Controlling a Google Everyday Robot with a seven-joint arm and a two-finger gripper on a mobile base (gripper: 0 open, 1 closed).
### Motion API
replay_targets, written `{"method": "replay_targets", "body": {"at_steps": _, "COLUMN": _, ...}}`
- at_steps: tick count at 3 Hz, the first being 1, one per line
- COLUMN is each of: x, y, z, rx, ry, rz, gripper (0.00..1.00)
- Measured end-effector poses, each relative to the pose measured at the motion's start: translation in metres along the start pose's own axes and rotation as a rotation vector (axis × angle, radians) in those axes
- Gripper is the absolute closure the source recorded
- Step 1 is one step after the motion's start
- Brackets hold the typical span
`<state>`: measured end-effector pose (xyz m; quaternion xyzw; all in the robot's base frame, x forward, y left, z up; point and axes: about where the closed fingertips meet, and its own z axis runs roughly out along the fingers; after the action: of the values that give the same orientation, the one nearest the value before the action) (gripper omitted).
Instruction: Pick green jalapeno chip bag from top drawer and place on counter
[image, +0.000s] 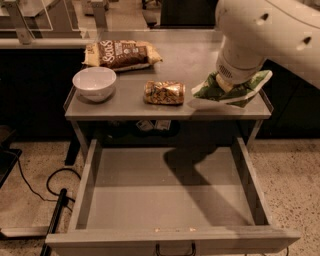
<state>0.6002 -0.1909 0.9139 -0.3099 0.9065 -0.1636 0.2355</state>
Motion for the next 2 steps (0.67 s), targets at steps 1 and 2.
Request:
{"method": "replay_targets", "body": {"at_steps": 1, "x": -0.009, "y": -0.03, "z": 0.036, "rx": 0.046, "ry": 0.068, "rz": 0.032, "gripper": 1.0}}
{"method": "replay_targets", "body": {"at_steps": 2, "x": -0.008, "y": -0.061, "z": 0.065, "rx": 0.089, "ry": 0.129, "rz": 0.06, "gripper": 1.0}}
